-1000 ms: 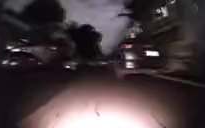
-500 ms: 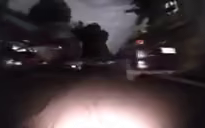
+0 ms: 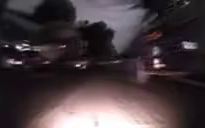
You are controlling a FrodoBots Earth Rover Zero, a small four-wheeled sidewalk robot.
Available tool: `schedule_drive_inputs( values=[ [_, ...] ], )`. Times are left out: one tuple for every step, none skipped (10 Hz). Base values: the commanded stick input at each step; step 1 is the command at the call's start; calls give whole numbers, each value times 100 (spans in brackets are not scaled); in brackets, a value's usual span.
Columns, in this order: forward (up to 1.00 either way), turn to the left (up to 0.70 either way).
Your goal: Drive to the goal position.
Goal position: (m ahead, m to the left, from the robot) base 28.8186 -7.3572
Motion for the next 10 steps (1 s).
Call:
schedule_drive_inputs(
  values=[
    [100, 11],
    [100, 27],
    [100, 27],
    [100, 27],
    [100, 27],
    [100, 27],
    [100, 17],
    [100, 0],
    [100, 0],
    [100, 1]
  ],
)
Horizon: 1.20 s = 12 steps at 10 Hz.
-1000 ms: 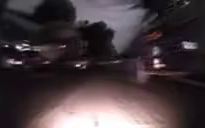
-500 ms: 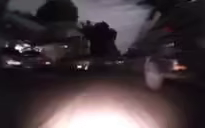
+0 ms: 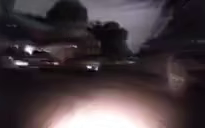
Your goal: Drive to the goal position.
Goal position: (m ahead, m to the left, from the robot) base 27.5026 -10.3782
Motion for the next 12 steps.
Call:
schedule_drive_inputs(
  values=[
    [100, 27],
    [100, 27],
    [100, 27],
    [100, 19],
    [100, 0],
    [100, 0],
    [100, 0],
    [100, 0],
    [100, 0],
    [100, 0],
    [100, 0],
    [100, 0]
  ],
)
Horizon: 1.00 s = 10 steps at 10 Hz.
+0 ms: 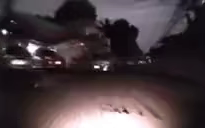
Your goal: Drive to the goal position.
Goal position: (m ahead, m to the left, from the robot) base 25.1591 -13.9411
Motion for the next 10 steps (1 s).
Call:
schedule_drive_inputs(
  values=[
    [100, 0],
    [100, 0],
    [100, 0],
    [100, 0],
    [100, 0],
    [100, 0],
    [100, 0],
    [100, 0],
    [100, 0],
    [100, 0]
  ],
)
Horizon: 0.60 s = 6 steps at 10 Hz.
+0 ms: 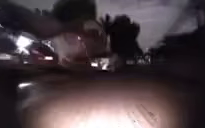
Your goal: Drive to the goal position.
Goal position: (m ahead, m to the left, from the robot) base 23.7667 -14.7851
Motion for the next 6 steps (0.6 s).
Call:
schedule_drive_inputs(
  values=[
    [100, 0],
    [100, 0],
    [100, 0],
    [100, 0],
    [100, 0],
    [100, 0]
  ],
)
